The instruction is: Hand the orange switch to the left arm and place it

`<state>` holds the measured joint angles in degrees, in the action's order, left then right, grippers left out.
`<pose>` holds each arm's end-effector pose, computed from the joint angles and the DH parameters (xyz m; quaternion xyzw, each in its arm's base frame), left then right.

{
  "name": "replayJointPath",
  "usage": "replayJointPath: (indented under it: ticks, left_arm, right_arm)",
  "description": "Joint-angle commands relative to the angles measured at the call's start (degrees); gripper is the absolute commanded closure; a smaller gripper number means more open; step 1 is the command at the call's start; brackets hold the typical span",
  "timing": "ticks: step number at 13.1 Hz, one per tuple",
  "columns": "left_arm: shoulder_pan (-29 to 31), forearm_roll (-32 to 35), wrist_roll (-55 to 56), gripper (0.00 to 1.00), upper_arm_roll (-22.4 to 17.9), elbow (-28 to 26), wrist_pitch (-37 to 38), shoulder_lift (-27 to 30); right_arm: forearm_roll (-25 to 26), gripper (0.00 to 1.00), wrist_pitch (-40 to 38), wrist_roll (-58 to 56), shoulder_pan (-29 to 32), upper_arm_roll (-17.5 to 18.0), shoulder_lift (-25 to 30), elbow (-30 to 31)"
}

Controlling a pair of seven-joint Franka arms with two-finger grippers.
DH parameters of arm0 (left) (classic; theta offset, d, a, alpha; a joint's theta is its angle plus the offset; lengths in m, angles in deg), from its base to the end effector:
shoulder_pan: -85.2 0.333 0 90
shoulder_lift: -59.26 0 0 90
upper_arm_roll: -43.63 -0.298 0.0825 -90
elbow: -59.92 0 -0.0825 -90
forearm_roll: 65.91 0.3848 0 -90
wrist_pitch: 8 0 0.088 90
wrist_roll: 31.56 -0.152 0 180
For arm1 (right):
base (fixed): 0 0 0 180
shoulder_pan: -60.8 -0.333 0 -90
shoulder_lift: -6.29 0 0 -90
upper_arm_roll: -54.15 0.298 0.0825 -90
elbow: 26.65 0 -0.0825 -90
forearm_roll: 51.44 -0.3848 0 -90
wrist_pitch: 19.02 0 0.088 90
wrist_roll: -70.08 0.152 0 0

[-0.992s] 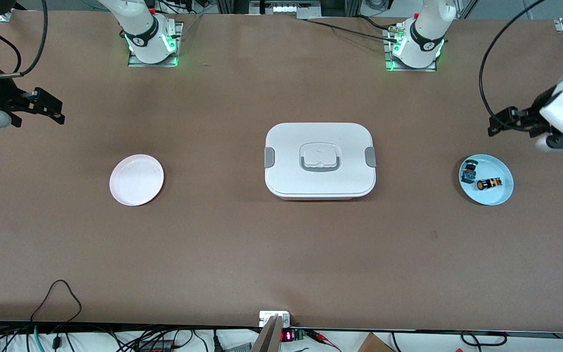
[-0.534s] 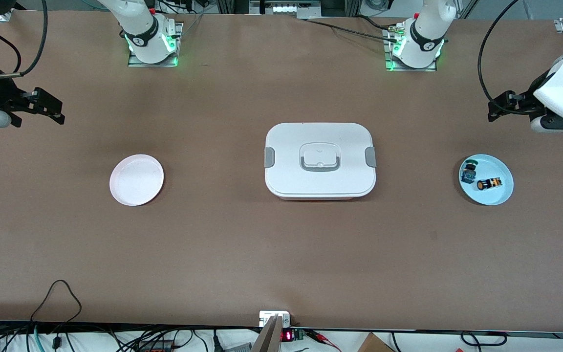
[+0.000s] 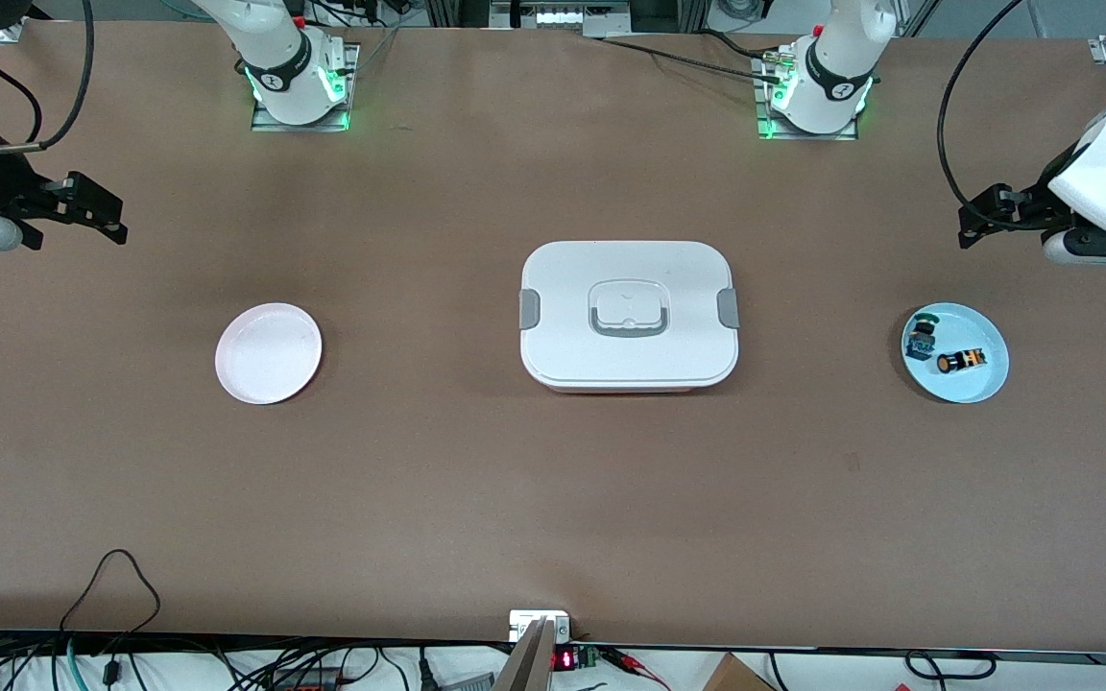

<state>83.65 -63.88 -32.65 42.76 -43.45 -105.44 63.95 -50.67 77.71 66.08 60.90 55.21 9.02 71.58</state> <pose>0.5354 -0.0012 0.5064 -0.9996 0.0180 0.0109 0.0169 0.5503 0.0075 0.5298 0.9989 0.0440 0.0105 0.0074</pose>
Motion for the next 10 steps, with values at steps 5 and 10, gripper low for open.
replayJointPath:
  ticks: [5, 10]
  left_arm:
    - [-0.82, 0.16, -1.02, 0.0, -0.89, 4.05, -0.03, -2.85]
    - [-0.82, 0.07, 0.57, 0.0, -0.89, 4.76, 0.94, -3.46]
  right_arm:
    - [0.2, 0.0, -0.66, -0.13, 0.24, 0.43, -0.01, -0.84]
    - [0.2, 0.0, -0.66, -0.05, 0.33, 0.43, -0.01, -0.93]
